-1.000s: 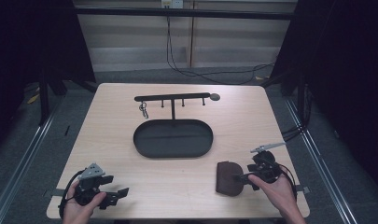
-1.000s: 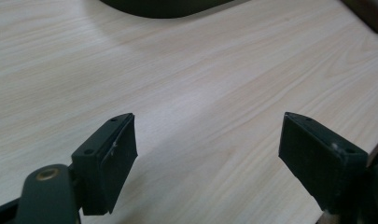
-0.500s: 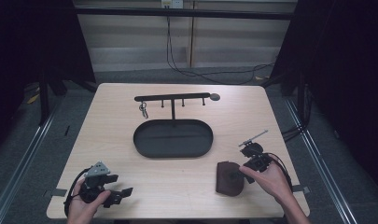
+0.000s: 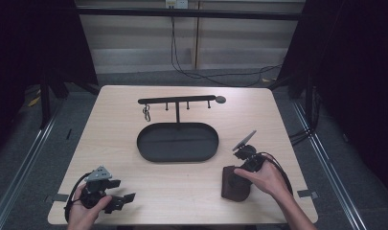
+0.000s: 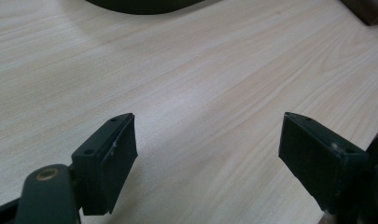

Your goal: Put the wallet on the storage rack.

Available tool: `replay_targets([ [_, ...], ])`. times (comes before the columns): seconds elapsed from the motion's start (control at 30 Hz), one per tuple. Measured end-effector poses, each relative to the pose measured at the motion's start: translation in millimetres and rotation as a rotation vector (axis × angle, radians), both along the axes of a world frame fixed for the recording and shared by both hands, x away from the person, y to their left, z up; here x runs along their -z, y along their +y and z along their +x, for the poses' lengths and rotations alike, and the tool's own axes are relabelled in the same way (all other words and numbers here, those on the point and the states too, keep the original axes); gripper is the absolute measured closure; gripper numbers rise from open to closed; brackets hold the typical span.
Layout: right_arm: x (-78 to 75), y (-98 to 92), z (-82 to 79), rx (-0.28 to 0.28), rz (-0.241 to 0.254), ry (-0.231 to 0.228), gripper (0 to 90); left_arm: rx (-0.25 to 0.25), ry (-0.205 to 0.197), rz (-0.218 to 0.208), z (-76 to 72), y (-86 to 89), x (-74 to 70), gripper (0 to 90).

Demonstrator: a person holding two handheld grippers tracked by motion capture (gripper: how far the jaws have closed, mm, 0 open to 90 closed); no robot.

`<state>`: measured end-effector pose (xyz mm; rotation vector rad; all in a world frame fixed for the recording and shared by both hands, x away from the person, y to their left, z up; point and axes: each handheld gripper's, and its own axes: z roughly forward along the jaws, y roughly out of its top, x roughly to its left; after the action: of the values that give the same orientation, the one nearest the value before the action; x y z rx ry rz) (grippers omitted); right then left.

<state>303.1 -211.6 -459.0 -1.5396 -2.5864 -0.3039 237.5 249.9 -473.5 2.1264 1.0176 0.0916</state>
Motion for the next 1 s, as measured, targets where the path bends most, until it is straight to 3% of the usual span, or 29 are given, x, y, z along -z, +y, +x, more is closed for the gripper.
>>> replay_targets([
  [0.23,3.4,2.6,2.4,0.0,0.002,0.025,13.0,-0.005,0.005,0.002,0.9,1.2,0.2,19.1],
  [0.57,9.8,-3.9,5.2,0.045,0.069,0.077,14.6,-0.002,0.007,-0.006,1.4,1.7,-0.3,19.1],
  [0.8,10.3,-4.8,6.8,0.044,0.076,0.09,14.8,0.009,-0.004,-0.013,1.2,3.5,-0.8,19.1],
  [1.0,8.9,-6.1,9.5,0.045,0.08,0.107,20.3,0.015,0.004,-0.014,1.9,3.8,-0.6,19.1],
])
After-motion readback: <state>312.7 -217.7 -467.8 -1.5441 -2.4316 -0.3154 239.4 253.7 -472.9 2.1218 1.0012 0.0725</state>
